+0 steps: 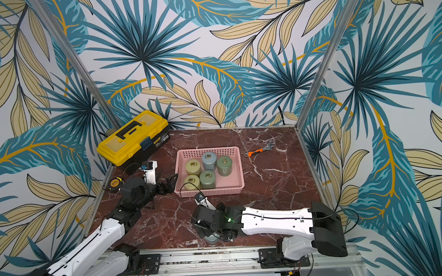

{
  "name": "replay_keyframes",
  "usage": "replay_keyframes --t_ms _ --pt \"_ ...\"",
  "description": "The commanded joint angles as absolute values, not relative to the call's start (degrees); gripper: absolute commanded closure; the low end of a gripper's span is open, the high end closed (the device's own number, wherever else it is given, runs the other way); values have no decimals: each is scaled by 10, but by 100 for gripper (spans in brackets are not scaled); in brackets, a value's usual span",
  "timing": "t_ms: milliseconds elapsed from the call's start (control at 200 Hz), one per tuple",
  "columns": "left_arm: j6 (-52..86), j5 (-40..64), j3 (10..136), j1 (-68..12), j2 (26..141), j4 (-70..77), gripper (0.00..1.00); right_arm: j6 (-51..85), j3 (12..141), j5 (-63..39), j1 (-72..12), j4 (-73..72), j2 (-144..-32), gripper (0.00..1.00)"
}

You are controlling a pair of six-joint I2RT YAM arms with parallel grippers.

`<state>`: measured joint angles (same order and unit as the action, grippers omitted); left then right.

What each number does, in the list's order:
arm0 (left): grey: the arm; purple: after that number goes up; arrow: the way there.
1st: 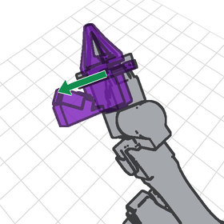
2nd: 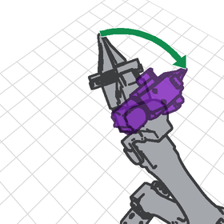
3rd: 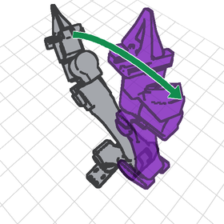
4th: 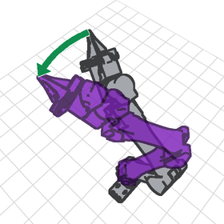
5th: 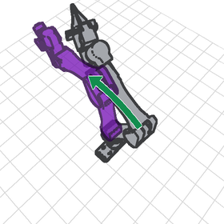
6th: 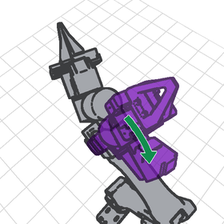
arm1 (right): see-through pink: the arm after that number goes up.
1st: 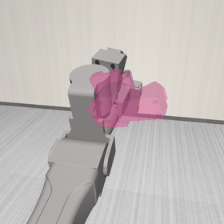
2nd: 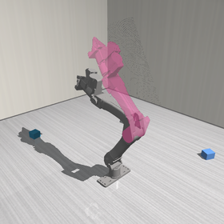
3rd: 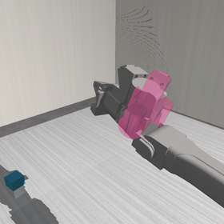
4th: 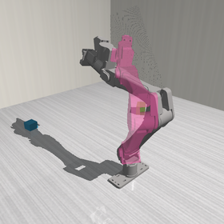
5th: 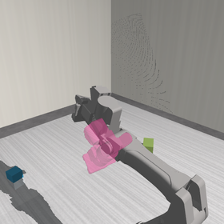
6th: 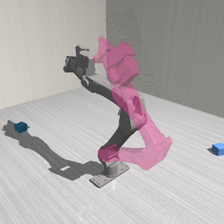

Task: Take the tea canister out of the basket
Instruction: Place the tea canister at the center of the board, then pick up the tea canister from the basket.

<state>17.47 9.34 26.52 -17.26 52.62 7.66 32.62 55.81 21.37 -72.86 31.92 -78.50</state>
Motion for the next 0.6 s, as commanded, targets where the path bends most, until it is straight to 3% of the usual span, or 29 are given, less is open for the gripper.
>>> replay_keyframes --t_ms 0,596 --pt "177 121 311 -171 520 23 0 298 565 211 -704 335 -763 1" --pt "205 111 397 -205 557 -149 0 186 508 131 -465 338 -635 1"
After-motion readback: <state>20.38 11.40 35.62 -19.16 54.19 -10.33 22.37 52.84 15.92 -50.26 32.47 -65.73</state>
